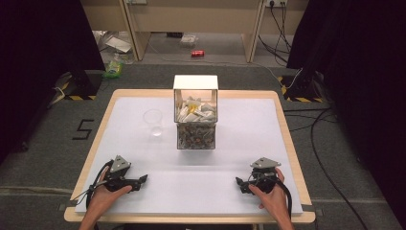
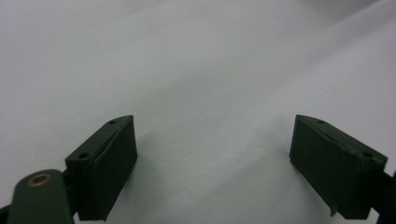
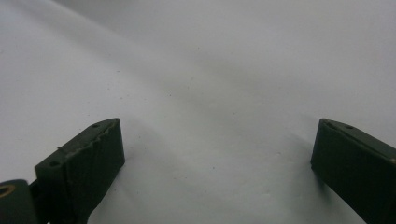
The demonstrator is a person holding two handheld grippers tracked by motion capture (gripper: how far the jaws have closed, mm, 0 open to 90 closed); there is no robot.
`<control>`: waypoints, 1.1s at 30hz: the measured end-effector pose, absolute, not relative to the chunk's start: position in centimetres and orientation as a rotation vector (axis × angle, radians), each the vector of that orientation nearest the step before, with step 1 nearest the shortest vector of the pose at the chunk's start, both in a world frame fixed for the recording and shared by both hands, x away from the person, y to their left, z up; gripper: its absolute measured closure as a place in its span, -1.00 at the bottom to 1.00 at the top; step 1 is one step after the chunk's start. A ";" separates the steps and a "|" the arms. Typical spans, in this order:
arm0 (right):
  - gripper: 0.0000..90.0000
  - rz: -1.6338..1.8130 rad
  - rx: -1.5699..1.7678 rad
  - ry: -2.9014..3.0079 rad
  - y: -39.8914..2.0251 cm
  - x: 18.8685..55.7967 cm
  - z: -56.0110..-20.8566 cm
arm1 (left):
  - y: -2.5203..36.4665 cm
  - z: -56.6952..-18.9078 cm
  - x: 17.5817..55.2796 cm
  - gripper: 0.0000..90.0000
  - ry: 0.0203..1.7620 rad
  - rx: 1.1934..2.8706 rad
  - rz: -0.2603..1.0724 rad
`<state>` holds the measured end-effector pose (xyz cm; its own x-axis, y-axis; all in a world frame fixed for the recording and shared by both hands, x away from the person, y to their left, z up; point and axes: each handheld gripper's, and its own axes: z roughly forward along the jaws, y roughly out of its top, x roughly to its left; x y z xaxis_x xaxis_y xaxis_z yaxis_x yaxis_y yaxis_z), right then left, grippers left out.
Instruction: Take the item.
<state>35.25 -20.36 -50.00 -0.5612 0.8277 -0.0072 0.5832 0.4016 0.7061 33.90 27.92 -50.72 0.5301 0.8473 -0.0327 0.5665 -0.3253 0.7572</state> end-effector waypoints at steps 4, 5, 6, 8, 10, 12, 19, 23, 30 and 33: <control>-0.94 0.947 1.218 2.310 -20.3 35.3 -50.0 | 27.9 -50.7 33.9 -0.68 1.144 2.027 0.483; -0.94 0.947 1.218 2.310 -20.3 35.3 -50.0 | 27.9 -50.7 33.9 -0.68 1.144 2.029 0.484; -0.94 0.948 1.217 2.310 -20.4 35.3 -50.0 | 27.9 -50.7 33.9 -0.68 1.144 2.029 0.484; -0.94 0.947 1.215 2.310 -20.4 35.3 -50.0 | 27.9 -50.7 33.9 -0.68 1.142 2.031 0.485; -0.94 0.947 1.215 2.310 -20.4 35.3 -50.0 | 27.9 -50.7 33.8 -0.67 1.140 2.031 0.489; -0.94 0.947 1.215 2.310 -20.4 35.3 -50.0 | 27.9 -50.7 33.8 -0.67 1.135 2.029 0.494; -0.94 0.947 1.214 2.309 -20.3 35.2 -50.0 | 28.0 -50.4 33.7 -0.64 1.130 1.997 0.494; -0.94 0.947 1.214 2.309 -20.3 35.2 -50.0 | 27.9 -49.9 33.6 -0.64 1.120 1.976 0.496; -0.94 0.946 1.214 2.309 -20.3 35.2 -50.0 | 27.5 -48.6 33.3 -0.58 1.073 1.935 0.493; -0.94 0.945 1.214 2.310 -20.3 35.2 -50.0 | 27.2 -47.8 33.3 -0.58 1.044 1.914 0.492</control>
<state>35.24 -20.34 -50.02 -0.5637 0.8259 -0.0102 0.5818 0.4057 0.7050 33.25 27.23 -47.79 0.5691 0.8198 -0.0634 0.4732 -0.2635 0.8406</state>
